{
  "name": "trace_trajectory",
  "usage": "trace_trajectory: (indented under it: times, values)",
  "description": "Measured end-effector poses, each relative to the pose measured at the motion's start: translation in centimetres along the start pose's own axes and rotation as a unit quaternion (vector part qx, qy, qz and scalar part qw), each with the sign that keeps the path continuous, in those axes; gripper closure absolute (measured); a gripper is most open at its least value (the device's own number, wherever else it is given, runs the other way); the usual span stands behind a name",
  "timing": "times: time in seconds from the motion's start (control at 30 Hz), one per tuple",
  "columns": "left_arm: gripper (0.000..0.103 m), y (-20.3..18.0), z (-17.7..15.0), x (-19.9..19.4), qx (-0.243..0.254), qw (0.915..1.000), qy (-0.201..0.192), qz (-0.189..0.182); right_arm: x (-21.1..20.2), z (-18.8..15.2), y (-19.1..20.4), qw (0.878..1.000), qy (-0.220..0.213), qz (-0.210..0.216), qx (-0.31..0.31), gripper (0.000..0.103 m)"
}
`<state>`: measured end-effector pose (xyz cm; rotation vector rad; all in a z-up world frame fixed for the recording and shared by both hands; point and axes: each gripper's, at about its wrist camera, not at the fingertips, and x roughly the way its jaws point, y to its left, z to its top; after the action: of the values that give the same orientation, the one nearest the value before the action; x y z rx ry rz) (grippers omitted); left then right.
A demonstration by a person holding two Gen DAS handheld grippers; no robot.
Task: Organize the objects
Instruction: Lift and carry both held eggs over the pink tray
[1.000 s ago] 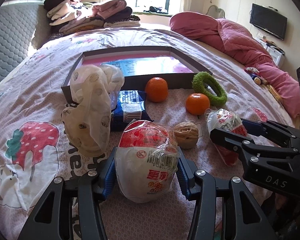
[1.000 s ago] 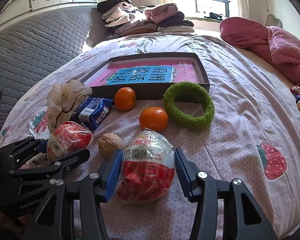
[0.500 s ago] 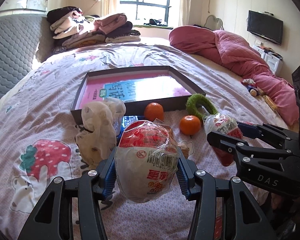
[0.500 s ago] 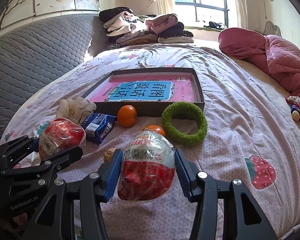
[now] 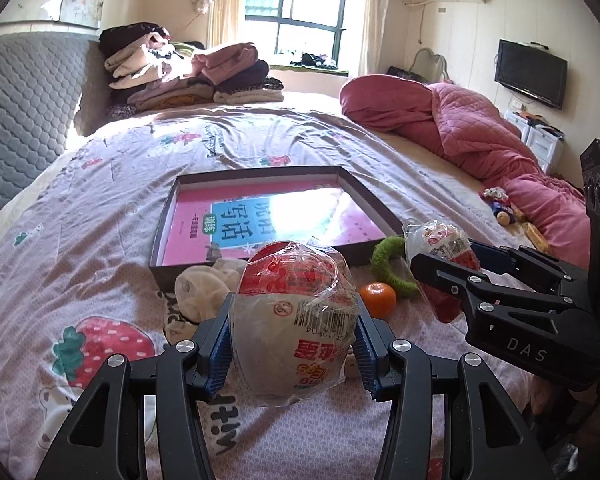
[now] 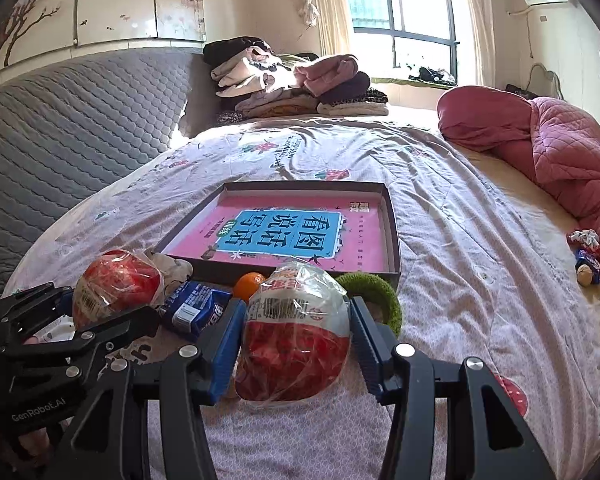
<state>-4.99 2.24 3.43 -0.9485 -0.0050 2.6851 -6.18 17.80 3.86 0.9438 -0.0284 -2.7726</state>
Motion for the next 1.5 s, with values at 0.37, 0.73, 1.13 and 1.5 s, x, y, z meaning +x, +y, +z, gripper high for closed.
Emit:
trace_trajectory:
  times: [0.37, 0.73, 1.13, 1.5]
  values:
    - [0.050, 0.8, 3.8, 0.5, -0.005, 0.9998, -0.019, 0.002, 0.9, 2.4, 0.7, 1.000, -0.017, 0.010, -0.017, 0.051]
    - [0.050, 3.1, 5.3, 2.7, -0.015, 0.9998, -0.013, 0.007, 2.5, 4.7, 0.4, 0.999, -0.030, 0.009, -0.030, 0.051]
    - [0.050, 5.3, 7.7, 5.4, -0.023, 0.9995, -0.010, 0.020, 4.6, 5.6, -0.8, 0.999, -0.023, -0.002, -0.036, 0.051]
    - [0.050, 7.0, 8.7, 8.5, -0.024, 0.9992, 0.002, 0.032, 7.8, 6.6, -1.9, 0.998, -0.018, -0.015, -0.051, 0.051]
